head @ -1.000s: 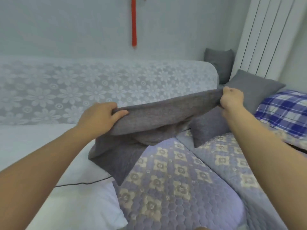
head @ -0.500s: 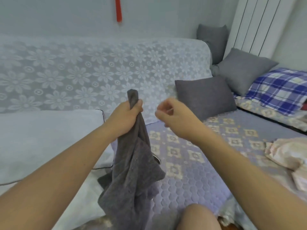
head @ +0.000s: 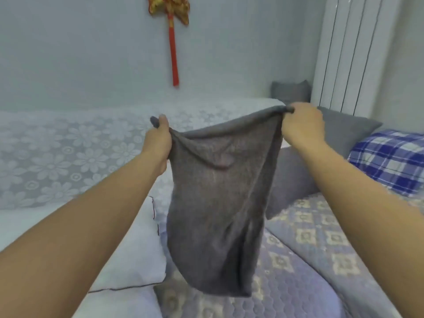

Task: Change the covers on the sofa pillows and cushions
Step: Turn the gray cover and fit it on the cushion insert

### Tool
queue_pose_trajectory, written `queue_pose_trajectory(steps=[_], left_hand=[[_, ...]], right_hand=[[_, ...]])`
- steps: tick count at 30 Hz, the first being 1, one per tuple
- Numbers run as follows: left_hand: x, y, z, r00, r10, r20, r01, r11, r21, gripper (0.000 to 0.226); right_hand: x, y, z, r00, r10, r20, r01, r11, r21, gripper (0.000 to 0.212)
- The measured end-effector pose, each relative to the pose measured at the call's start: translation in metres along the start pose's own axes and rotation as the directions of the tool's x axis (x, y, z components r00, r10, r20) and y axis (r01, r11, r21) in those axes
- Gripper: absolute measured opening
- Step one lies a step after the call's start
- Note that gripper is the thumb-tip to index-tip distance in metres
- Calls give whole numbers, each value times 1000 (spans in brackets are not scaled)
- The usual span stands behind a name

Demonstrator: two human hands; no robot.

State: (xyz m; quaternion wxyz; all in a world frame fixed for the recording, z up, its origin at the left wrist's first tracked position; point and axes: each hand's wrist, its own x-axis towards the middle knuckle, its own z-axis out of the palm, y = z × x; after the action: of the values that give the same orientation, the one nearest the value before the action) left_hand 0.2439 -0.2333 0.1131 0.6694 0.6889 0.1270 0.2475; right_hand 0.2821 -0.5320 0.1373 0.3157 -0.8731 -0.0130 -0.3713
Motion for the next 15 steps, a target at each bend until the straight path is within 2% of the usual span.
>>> queue_pose_trajectory(steps=[2,3,4,6,7,9,11,13,15], left_hand=[[8,50,16,998,57,27,-54,992,-113,78],[12,72,19,992,96,77,-81,979,-187,77],[16,86,18,981,132,141,-89,957,-277,73],[18,87,15,951,210,228,-122,930,-347,62],[19,74,16,945,233,229,-153,936,-318,57],[12,38,23,956,213,200,-177,967,-184,40],[2,7,29,972,146,185,-138,989,-56,35],[-12,-5,34,972,80,220,-76,997,-27,37],[-24,4,38,961,43,274,-3,990,-143,35]], right_hand=[[31,-27,-37,981,-17,-194,44,990,137,23],[42,-31,-55,969,-1,-246,60,971,231,23],[48,-29,-71,969,24,-247,73,924,374,19],[44,-14,-91,987,69,-144,46,739,672,9],[39,0,-92,993,68,-101,26,694,719,16],[23,29,-81,995,70,-76,-15,826,564,19],[8,56,-63,989,89,-122,-38,927,374,18],[3,70,-50,967,172,-188,-85,913,400,13],[3,73,-46,922,290,-255,-149,877,457,11]])
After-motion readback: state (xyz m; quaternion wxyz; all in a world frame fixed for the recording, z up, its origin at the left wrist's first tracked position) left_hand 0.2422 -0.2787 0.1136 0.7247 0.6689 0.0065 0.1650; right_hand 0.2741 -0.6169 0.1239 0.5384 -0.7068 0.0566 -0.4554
